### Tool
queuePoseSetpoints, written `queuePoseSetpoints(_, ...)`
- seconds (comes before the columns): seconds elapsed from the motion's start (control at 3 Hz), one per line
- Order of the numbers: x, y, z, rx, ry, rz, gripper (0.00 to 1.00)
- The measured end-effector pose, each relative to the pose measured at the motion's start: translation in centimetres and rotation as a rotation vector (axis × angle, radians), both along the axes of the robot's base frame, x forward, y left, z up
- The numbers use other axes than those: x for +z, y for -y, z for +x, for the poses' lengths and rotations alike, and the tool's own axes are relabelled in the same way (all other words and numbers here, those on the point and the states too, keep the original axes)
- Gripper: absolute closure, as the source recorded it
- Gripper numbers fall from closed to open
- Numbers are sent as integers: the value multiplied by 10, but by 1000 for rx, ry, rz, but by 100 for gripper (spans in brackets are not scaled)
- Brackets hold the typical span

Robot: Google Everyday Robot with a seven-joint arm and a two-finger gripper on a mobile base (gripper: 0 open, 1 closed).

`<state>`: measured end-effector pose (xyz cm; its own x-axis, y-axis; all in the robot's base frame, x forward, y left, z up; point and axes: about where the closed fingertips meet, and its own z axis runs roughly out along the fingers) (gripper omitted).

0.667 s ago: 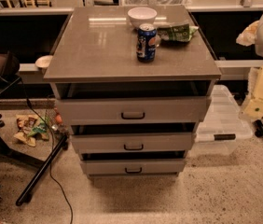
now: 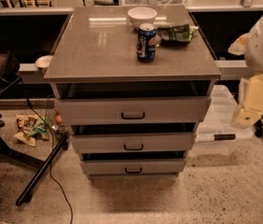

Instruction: Open bottom drawer

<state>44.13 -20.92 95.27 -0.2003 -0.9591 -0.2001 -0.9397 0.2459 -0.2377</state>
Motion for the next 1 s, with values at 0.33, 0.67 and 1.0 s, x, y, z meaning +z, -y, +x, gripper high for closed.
queuePoseSetpoints(0.33, -50, -17, 3, 52, -17, 11, 0)
queuePoseSetpoints(0.67, -100, -30, 8, 78, -44, 51, 0)
queuePoseSetpoints(1.0, -100, -30, 8, 78, -44, 51, 0)
